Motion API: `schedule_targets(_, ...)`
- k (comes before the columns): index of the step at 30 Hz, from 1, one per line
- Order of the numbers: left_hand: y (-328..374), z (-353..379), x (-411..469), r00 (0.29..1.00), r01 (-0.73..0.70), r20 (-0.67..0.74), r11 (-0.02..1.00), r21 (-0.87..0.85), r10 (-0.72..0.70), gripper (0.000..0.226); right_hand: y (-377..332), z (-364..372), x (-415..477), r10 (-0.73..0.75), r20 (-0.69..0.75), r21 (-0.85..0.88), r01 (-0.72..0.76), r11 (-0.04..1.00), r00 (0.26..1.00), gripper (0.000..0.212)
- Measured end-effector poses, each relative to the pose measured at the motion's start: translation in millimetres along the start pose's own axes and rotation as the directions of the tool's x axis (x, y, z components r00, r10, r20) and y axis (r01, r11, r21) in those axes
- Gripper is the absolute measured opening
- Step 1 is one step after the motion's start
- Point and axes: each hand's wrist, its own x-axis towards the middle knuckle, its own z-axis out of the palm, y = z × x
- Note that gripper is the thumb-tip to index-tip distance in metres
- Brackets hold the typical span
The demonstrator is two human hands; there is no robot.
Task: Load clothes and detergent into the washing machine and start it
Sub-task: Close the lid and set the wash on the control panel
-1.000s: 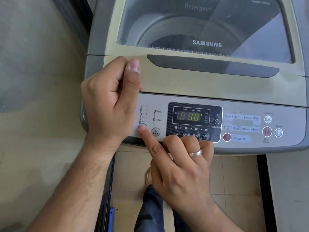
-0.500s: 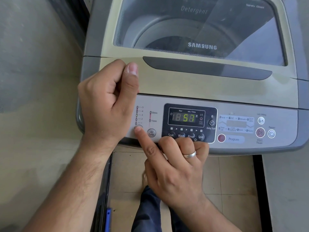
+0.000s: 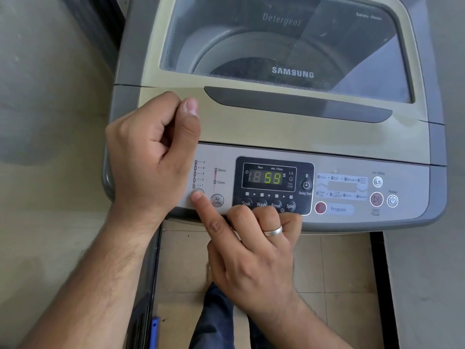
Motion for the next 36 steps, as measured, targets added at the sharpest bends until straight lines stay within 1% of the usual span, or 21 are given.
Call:
schedule_targets(3,-1,0,-1,1.000,0.007,0.000,1.000,0.005,-0.007,0.062,5,-2,-2,-0.032,0.015,-0.024,0.032,0.999,0.999,0.054)
schedule_targets(5,0,0,-1,1.000,0.006,0.003,1.000,0.007,-0.006,0.062,11,-5,-7,-0.055,0.035,-0.007,0.055,0.998,0.998,0.057)
schedule_targets(7,0,0,-1,1.000,0.004,0.013,1.000,0.017,-0.004,0.063,19,-10,-16,-0.049,0.029,0.075,0.047,0.996,0.998,0.051)
schedule_targets(9,0,-1,-2,1.000,0.008,0.019,1.000,0.028,-0.008,0.064,27,-19,-28,-0.010,0.008,0.164,0.009,0.986,1.000,0.041)
schedule_targets(12,-2,-1,-2,0.999,0.024,0.026,0.999,0.028,-0.024,0.067,45,-33,-44,0.042,-0.017,0.201,-0.037,0.979,0.999,0.032)
schedule_targets(17,-3,-1,-3,0.993,0.085,0.076,0.996,0.001,-0.085,0.071,76,-46,-54,0.112,-0.041,0.134,-0.105,0.985,0.993,0.030)
schedule_targets(20,-1,0,-3,0.994,0.079,0.075,0.997,0.014,-0.080,0.072,78,-45,-51,0.099,-0.052,0.107,-0.093,0.990,0.994,0.030)
schedule_targets(25,-3,1,-1,0.995,0.069,0.065,0.997,0.027,-0.071,0.071,67,-40,-45,0.093,-0.083,0.047,-0.089,0.995,0.992,0.041)
schedule_targets(29,-4,1,-1,0.995,0.074,0.064,0.997,0.024,-0.076,0.075,62,-36,-43,0.106,-0.072,0.002,-0.107,0.994,0.992,0.048)
schedule_targets(36,-6,1,-2,0.994,0.083,0.066,0.996,0.026,-0.085,0.076,64,-35,-42,0.086,-0.078,-0.018,-0.087,0.996,0.993,0.046)
